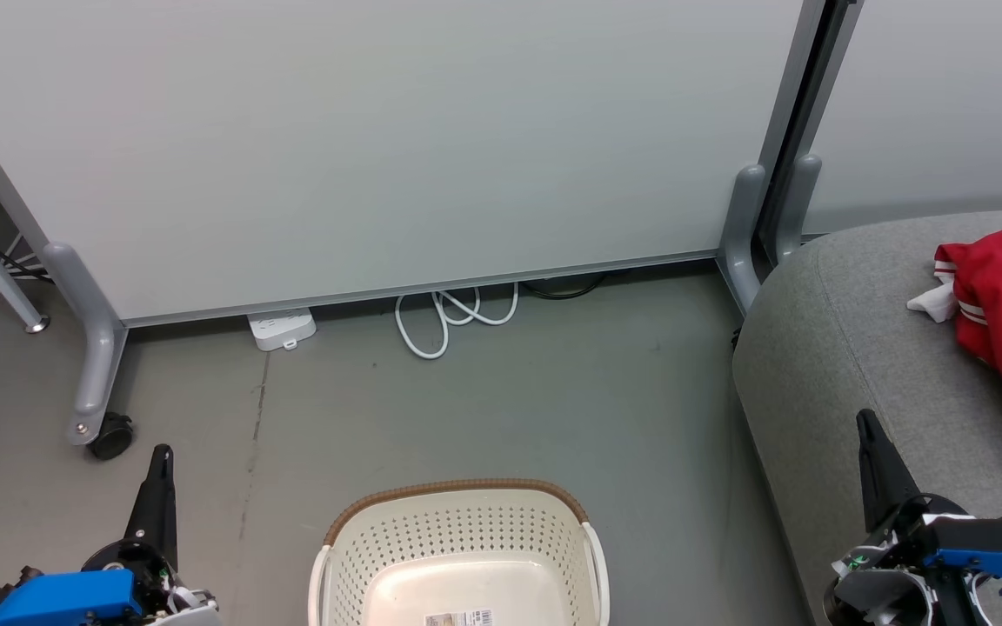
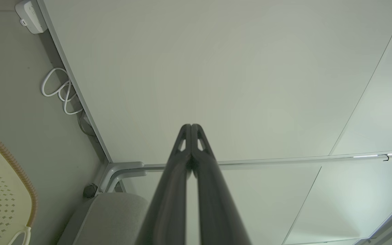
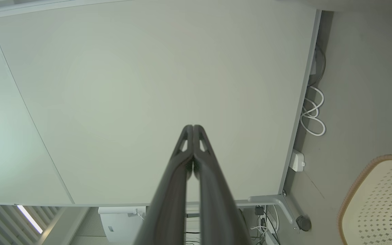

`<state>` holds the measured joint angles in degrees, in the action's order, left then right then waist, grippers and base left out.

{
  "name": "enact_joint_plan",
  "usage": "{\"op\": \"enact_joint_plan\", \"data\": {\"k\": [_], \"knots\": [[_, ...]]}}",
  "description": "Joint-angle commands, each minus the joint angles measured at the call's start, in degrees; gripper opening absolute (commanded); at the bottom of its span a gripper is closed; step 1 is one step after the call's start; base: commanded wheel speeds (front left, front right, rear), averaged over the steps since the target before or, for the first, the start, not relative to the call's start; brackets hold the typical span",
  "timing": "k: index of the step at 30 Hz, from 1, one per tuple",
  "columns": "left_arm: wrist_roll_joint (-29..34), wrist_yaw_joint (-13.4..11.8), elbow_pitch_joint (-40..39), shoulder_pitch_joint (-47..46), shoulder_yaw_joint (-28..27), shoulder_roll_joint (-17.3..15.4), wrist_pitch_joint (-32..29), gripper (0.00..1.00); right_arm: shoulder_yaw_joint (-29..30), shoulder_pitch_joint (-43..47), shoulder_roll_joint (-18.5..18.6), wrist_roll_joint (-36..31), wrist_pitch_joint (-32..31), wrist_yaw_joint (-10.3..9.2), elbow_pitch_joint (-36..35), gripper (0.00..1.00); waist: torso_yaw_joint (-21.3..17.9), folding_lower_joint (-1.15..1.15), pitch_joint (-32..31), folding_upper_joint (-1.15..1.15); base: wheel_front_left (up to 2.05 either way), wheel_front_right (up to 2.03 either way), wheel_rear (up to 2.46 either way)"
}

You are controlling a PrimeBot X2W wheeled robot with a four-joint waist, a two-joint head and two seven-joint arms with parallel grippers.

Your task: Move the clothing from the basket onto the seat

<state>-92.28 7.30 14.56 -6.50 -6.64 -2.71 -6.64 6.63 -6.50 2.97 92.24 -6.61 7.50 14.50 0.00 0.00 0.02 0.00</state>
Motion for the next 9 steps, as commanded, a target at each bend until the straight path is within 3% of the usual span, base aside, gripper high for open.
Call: {"op": "enact_joint_plan", "data": {"k": [1,9], "knots": [[-0.1,0.4,-0.2,-0.4,-0.2,-0.3,-0.1,0.0,0.1,-0.4,-0.2,0.2,-0.2,-0.02,-0.2,0.0,0.0,0.0,0.0,0.0,0.0,0.0,0.0],[-0.1,0.4,-0.2,-0.4,-0.2,-0.3,-0.1,0.0,0.1,-0.4,-0.2,0.2,-0.2,-0.02,-0.2,0.0,0.0,0.0,0.0,0.0,0.0,0.0,0.0]]}}
